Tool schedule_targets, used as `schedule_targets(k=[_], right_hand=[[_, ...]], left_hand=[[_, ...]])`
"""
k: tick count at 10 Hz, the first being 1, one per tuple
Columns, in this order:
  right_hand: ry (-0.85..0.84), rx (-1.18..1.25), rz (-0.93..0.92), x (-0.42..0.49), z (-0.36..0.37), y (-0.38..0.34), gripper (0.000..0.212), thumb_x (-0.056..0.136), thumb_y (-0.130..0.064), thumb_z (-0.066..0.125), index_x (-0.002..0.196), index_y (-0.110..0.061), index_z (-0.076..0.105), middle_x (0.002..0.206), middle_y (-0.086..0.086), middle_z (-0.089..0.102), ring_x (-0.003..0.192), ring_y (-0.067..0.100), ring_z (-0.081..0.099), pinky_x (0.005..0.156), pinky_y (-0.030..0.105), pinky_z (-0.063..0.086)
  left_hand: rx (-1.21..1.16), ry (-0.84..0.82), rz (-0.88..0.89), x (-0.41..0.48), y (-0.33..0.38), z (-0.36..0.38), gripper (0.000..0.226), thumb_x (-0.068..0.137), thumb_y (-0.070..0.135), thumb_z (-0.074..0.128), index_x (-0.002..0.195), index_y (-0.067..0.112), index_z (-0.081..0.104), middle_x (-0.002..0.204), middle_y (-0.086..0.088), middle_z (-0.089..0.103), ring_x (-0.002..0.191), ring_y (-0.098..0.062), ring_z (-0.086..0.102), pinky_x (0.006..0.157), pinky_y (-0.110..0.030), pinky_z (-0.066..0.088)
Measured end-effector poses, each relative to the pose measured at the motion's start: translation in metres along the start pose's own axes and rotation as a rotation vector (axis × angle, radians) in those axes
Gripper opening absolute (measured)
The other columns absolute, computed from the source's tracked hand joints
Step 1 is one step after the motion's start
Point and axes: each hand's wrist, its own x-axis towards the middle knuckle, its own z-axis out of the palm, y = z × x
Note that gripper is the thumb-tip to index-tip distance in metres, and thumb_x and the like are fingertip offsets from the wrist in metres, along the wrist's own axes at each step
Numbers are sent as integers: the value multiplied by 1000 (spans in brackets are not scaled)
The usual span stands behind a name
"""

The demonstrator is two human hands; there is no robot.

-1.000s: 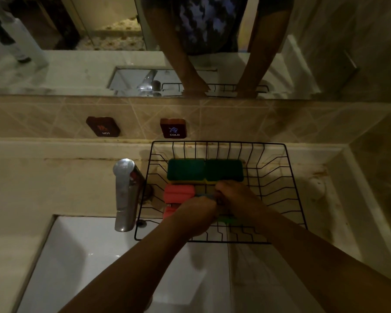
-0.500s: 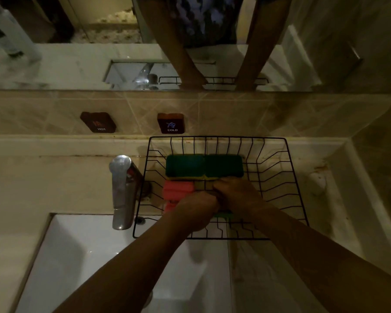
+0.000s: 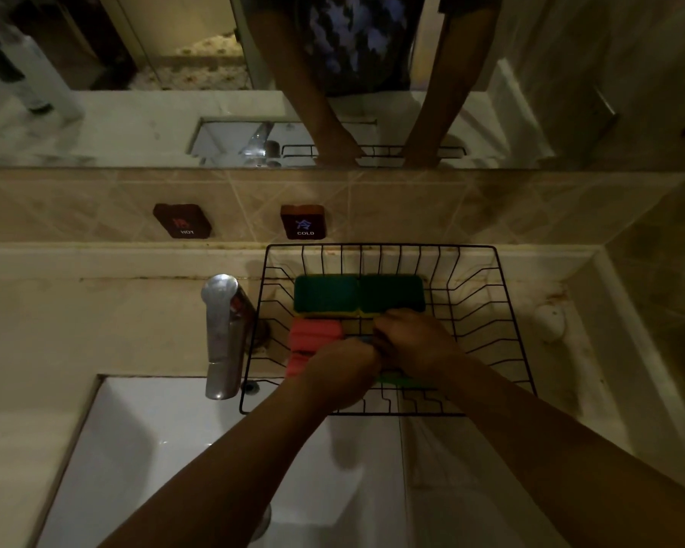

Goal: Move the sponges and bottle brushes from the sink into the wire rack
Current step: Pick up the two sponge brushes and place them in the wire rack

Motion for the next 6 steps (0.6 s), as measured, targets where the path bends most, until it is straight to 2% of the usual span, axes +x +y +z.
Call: schedule_targets(k=[1,2,3,4,5,6], right_hand=[[-11,14,20,-3,0,-3,25,94,-39,49,109,-20,55,111,6,60,100,25,55,83,38,48],[3,9,36,-8,-3,-8,29,87,-31,60,114,-20,54,116,7,60,104,26,55,86,37,48],[68,26,48,-17,-5,-13,30,86,-28,60,114,-19,55,114,6,60,102,24,55,83,34,45],[180,77,55,-32,-12,-26,19,89,-28,57,106,-19,56,107,4,60,96,22,57,73,29,39],[232,108,78,-50,-23,-44,12,89,-29,57,97,-19,55,101,4,59,88,22,56,65,29,36],[288,164,65,-71,-25,-72,9,87,-26,60,94,-22,56,99,3,59,86,21,56,62,28,36]], left_hand=[[-18,40,5,-4,3,-4,24,99,10,47,120,8,59,112,-9,66,97,-22,64,79,-22,46],[-23,47,4,-10,9,-13,22,99,9,48,115,8,62,113,-9,67,100,-22,64,87,-29,51],[0,110,-19,-21,13,-20,21,97,10,50,113,12,64,107,-7,68,92,-21,65,80,-32,55],[47,129,-51,-36,15,-30,21,97,12,49,111,16,64,106,-5,68,88,-20,65,78,-35,57],[80,99,-42,-55,16,-42,23,96,10,48,112,14,63,109,-7,66,94,-22,63,83,-37,54],[-21,175,-42,-81,19,-52,20,93,7,51,108,10,64,107,-10,66,92,-24,62,81,-39,55]])
